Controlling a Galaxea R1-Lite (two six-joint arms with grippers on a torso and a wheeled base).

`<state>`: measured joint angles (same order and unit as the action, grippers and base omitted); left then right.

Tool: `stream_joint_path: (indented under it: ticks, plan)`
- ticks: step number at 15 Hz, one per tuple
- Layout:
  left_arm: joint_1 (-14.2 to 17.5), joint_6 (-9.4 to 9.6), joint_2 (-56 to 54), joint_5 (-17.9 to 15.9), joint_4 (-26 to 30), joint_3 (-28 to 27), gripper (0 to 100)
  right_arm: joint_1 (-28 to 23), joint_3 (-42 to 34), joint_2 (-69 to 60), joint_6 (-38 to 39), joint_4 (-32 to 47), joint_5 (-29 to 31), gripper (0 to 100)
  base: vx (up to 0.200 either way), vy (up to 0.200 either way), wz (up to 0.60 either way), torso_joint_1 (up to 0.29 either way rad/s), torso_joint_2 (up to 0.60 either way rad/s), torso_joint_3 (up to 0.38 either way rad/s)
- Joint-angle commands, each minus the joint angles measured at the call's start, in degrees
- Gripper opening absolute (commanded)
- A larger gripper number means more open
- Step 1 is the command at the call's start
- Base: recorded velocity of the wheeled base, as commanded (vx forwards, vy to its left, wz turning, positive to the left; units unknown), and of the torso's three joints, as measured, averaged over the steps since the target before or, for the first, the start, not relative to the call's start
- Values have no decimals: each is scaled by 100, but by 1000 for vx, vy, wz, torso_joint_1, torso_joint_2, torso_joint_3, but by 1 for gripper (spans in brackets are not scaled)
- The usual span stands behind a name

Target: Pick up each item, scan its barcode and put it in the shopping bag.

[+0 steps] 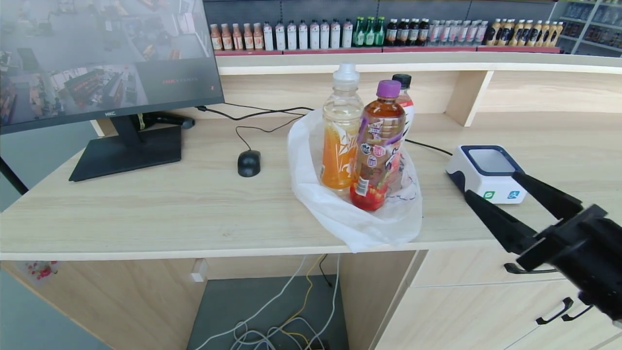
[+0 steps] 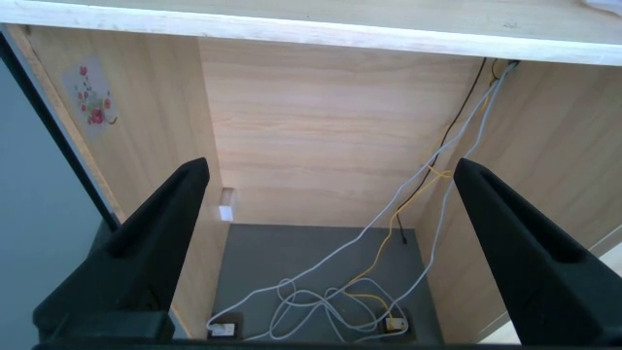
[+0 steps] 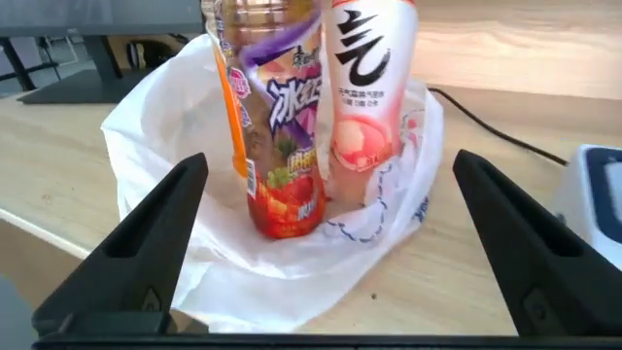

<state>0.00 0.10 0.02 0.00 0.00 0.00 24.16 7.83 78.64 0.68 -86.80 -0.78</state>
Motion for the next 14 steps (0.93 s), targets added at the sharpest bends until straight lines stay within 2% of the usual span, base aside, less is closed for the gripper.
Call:
stream_joint_path:
  ticks: [1,3,4,5,6,7,9,10,11,14]
  plan:
    - [0,-1,-2,0,0,0,100,-764,-783,-2723,371,1666,-36,100,0,0,0,0,0,0]
    - [0,-1,-2,0,0,0,100,-746,-783,-3742,336,3239,-247,100,0,0,0,0,0,0]
    - [0,8,-2,0,0,0,100,-737,-747,-4753,125,4813,-862,100,0,0,0,0,0,0]
    - [0,8,-2,0,0,0,100,-737,-721,-5052,55,5305,-994,100,0,0,0,0,0,0]
    - [0,8,-2,0,0,0,100,-729,-563,-6010,-165,6843,-1196,100,0,0,0,0,0,0]
    - [0,-1,-2,0,0,0,100,-729,-431,-6642,-226,7792,-1205,100,0,0,0,0,0,0]
    - [0,-1,-2,0,0,0,100,-729,-308,-7706,-350,9137,-1205,100,0,0,0,0,0,0]
    - [0,-1,-2,0,0,0,100,-702,-282,-7864,-429,9471,-1161,100,0,0,0,0,0,0]
    - [0,-1,-2,0,0,0,100,-694,-255,-7864,-429,9488,-1100,100,0,0,0,0,0,0]
    - [0,-1,-2,0,0,0,100,-711,-238,-7847,-314,9506,-36,100,0,0,0,0,0,0]
